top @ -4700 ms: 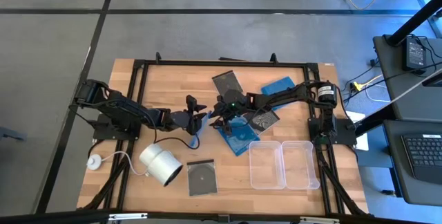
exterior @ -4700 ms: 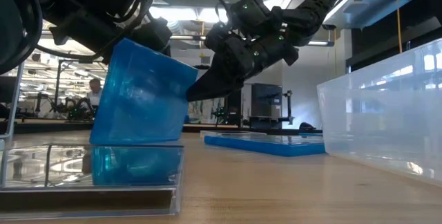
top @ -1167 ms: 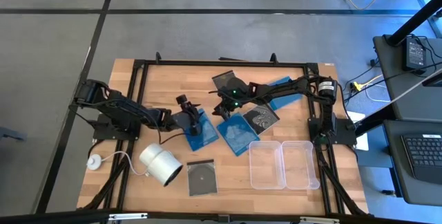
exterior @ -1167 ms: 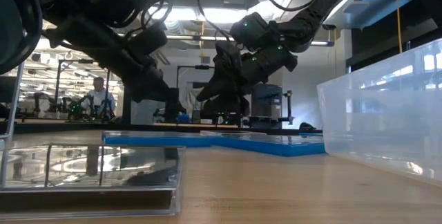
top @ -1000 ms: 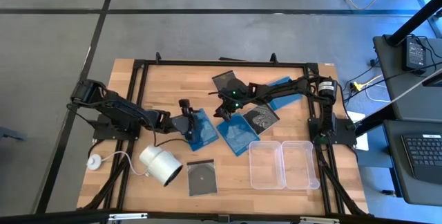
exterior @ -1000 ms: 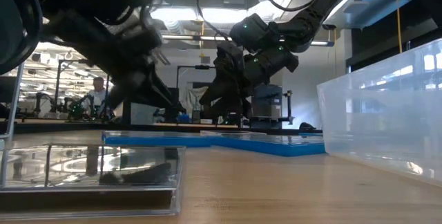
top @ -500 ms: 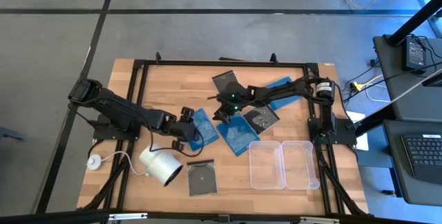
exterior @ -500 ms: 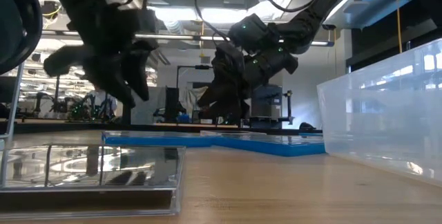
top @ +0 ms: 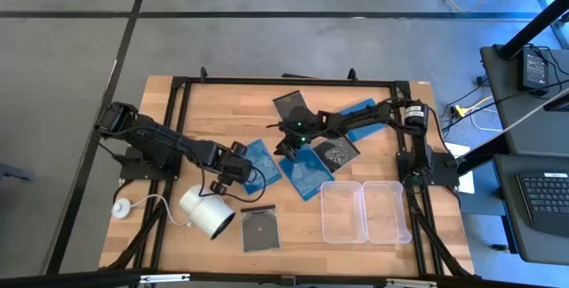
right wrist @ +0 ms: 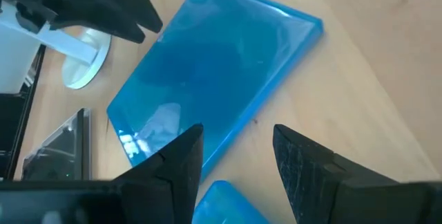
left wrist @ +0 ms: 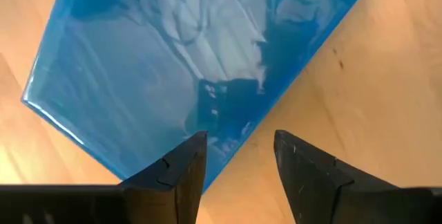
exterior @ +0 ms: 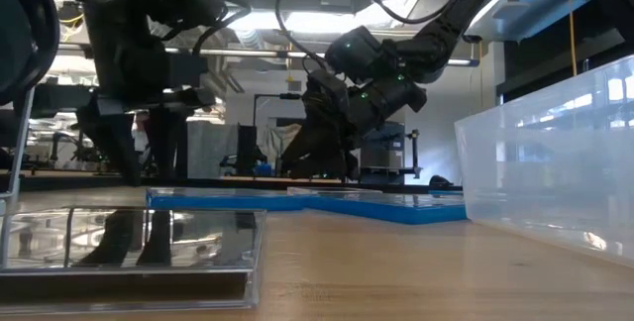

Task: Pick & place jewel cases by type
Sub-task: Put the top left blue CD case into the right transparent bin

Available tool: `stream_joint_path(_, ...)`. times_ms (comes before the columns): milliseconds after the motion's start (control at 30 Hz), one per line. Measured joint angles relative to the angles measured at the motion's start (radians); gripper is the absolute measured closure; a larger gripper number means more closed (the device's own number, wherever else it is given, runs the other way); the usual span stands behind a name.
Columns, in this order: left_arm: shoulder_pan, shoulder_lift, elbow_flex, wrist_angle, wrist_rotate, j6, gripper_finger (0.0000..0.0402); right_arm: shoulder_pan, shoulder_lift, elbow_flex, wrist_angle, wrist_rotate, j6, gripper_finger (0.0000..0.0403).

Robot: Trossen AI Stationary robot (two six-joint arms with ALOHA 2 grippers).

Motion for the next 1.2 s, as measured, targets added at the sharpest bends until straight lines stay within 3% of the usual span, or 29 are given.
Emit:
stream_joint_path(200, -0.002, 0.053, -0.023, 0.043, -0.008, 0.129, 0.0233, 0.000, 0.000, 0.000, -0.005, 0.042, 0.003, 0.0224)
stream_joint_path(533, -0.019, 0.131, -0.017, 0.107, -0.127, 0.265, 0.0233, 0.000, 0.041, 0.000, -0.007, 0.069, 0.003, 0.0224)
stream_joint_path(767, -0.016, 0.138, -0.021, 0.232, -0.147, 0.326, 0.0233, -0.001, 0.140, 0.061, 0.014, 0.012, 0.001, 0.0224)
stream_joint_path(1200, -0.019, 0.151, -0.024, 0.374, -0.176, 0.358, 0.0233, -0.004, 0.154, 0.117, -0.015, -0.026, -0.004, 0.0224)
